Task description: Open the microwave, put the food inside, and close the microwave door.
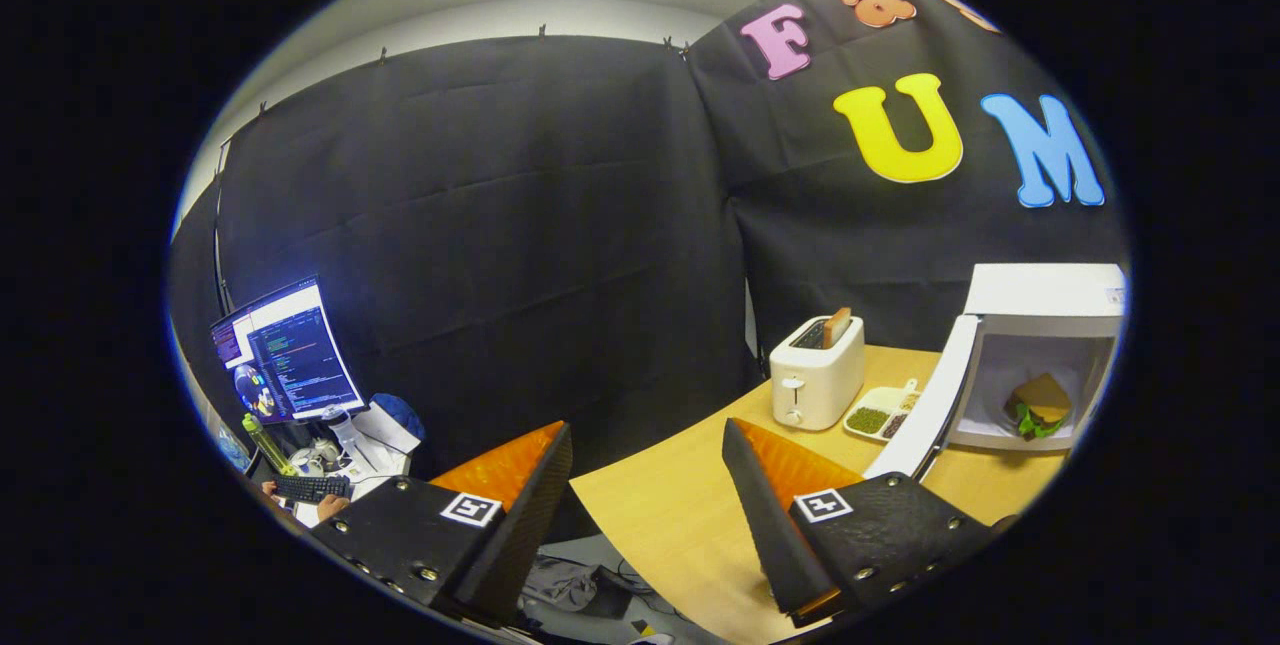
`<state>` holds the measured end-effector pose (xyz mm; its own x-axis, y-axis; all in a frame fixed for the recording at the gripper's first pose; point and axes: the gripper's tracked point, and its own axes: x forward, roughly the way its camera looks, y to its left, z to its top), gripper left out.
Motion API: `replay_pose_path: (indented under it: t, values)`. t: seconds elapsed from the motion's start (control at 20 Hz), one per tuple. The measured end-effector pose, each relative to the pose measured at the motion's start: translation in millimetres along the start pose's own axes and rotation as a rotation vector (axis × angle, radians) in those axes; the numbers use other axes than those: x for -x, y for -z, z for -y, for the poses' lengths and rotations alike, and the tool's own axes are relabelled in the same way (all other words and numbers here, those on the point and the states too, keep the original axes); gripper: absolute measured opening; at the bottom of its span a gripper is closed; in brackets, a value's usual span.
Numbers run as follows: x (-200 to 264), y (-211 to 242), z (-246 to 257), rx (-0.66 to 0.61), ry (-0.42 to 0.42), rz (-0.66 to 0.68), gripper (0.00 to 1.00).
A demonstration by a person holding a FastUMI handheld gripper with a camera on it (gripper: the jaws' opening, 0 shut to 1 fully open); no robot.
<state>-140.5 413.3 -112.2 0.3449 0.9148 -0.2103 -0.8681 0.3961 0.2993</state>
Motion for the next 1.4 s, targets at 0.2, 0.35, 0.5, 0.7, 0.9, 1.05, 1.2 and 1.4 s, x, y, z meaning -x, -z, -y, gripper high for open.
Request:
replay_pose_path:
  t: [0.2, 0.35, 0.5, 0.7, 0.9, 1.05, 1.2, 1.4]
  values:
    - [-14, 41, 0, -0.011, 0.013, -0.08, 0.48]
    - [-24, 72, 3, -0.035, 0.021, -0.146, 0.28]
    - [-32, 98, 46, -0.017, 0.182, -0.185, 0.02]
    - [-33, 122, 74, -0.017, 0.265, -0.236, 0.01]
    - [-28, 125, 83, -0.036, 0.286, -0.248, 0.01]
    - [-21, 125, 86, -0.012, 0.293, -0.255, 0.01]
    - [-11, 127, 90, -0.022, 0.291, -0.262, 0.01]
    - [9, 129, 100, -0.016, 0.307, -0.275, 0.0]
